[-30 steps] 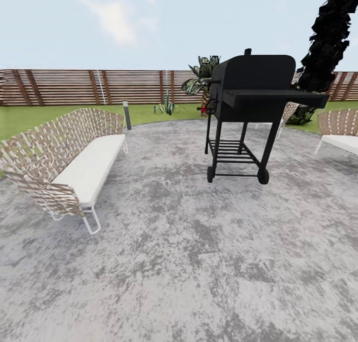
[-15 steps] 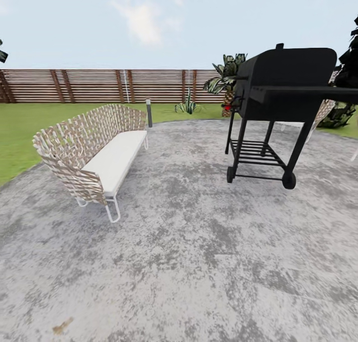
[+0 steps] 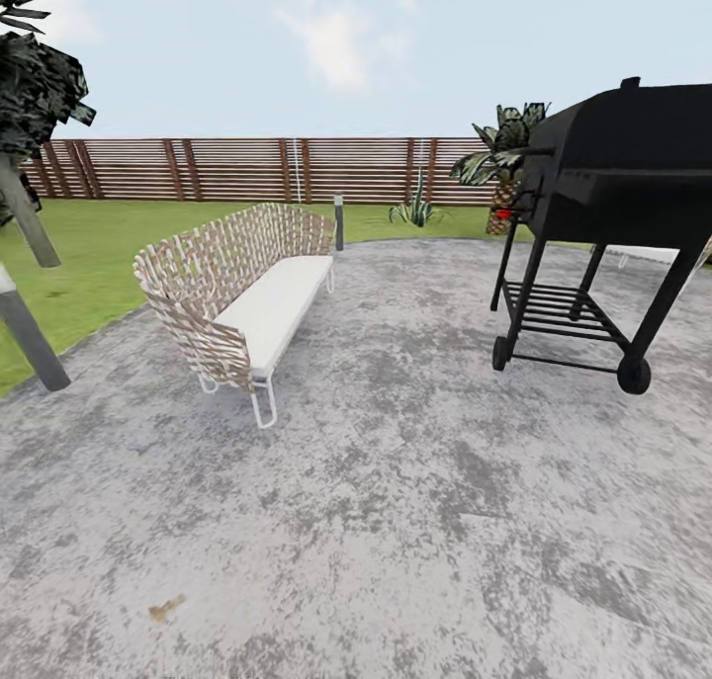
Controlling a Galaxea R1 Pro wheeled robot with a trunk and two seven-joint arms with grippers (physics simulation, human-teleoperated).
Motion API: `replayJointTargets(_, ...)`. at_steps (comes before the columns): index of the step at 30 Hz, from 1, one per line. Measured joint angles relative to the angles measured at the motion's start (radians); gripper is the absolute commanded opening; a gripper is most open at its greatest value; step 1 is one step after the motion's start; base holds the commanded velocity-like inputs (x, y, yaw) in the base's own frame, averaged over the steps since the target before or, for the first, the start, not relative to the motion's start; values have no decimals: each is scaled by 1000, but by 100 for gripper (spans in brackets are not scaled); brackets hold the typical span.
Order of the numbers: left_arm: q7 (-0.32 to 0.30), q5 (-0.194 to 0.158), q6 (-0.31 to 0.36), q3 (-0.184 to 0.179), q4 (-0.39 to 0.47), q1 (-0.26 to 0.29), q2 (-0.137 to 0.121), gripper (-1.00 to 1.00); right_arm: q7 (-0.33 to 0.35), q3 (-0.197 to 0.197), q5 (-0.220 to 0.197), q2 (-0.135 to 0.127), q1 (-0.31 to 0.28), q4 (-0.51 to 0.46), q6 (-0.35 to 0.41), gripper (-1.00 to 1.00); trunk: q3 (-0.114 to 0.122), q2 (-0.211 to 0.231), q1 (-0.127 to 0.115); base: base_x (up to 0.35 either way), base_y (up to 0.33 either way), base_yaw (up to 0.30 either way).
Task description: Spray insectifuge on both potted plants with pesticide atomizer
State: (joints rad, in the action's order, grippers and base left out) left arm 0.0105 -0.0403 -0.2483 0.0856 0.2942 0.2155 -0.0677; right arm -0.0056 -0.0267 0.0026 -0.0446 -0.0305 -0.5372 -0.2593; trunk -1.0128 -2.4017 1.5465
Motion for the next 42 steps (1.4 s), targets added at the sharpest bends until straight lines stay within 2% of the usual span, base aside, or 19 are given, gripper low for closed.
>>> replayJointTargets(21,0,0,-2,0,0,0,0,100,1,0,0,0,0,-1,0,100,0,0,0,3,0,255)
replayJointTargets(34,0,0,-2,0,-1,0,0,100,3,0,-1,-2,0,0,0,100,0,0,-1,241,-120,7)
replayJointTargets(42,-1,0,-2,0,-1,1,0,100,5,1,-1,-2,1,1,0,100,2,0,-1,315,-81,-205)
